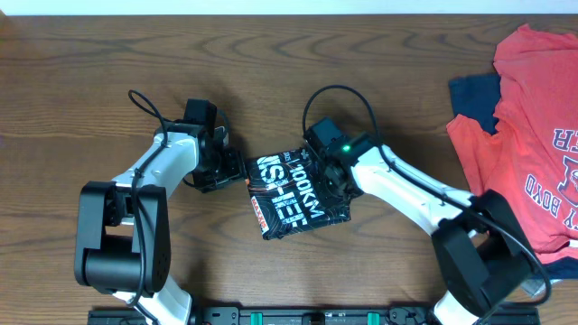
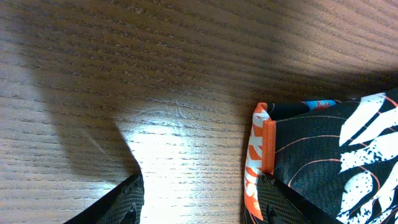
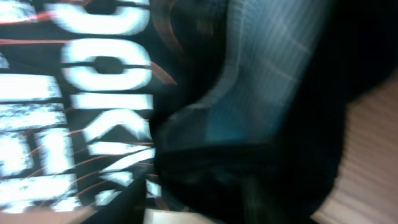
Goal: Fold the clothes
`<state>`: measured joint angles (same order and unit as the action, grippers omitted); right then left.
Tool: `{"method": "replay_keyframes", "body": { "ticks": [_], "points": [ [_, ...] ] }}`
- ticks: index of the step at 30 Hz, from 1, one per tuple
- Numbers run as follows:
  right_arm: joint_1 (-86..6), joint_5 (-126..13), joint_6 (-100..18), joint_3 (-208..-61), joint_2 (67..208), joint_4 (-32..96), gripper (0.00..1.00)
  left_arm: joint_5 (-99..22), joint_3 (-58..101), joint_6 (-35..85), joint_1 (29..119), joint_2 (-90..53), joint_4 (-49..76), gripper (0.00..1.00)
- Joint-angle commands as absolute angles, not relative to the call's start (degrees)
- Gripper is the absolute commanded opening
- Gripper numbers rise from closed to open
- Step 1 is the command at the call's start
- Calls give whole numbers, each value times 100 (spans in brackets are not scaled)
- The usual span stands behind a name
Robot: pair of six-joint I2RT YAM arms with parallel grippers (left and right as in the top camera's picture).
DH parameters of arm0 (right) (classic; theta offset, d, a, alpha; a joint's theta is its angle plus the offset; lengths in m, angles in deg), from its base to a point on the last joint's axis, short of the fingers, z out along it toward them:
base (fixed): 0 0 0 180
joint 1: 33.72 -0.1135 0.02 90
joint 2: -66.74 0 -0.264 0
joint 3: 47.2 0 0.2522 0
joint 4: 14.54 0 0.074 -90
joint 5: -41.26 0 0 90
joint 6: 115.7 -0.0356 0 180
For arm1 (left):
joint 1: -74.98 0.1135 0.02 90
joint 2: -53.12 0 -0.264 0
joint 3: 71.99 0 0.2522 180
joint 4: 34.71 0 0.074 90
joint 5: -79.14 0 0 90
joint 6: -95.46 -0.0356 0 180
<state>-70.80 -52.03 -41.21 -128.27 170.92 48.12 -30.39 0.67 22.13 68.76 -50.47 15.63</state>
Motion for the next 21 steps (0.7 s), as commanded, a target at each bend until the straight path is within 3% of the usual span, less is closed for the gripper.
{"method": "replay_keyframes", "body": {
  "ticks": [1,4,13,18,21],
  "points": [
    [-7076,-4351,-4941,-12834,17181,4967,19,-2792,-161,2185,6874,-5255,1609,61],
    [-7025,-4106,-5303,-12834,17166,5142,1,-2792,-161,2185,6874,-5255,1609,61],
    [-6704,-3874,-6322,-12834,17166,6165,1,-2792,-161,2182,6874,-5255,1624,61],
    [-6669,-4006,-6335,-12834,17164,6344,11,-2794,-161,2185,6874,-5255,1626,61],
    [-6667,-4016,-6335,-12836,17140,6366,11,-2816,-147,2180,6874,-5240,1626,61]
  ]
}}
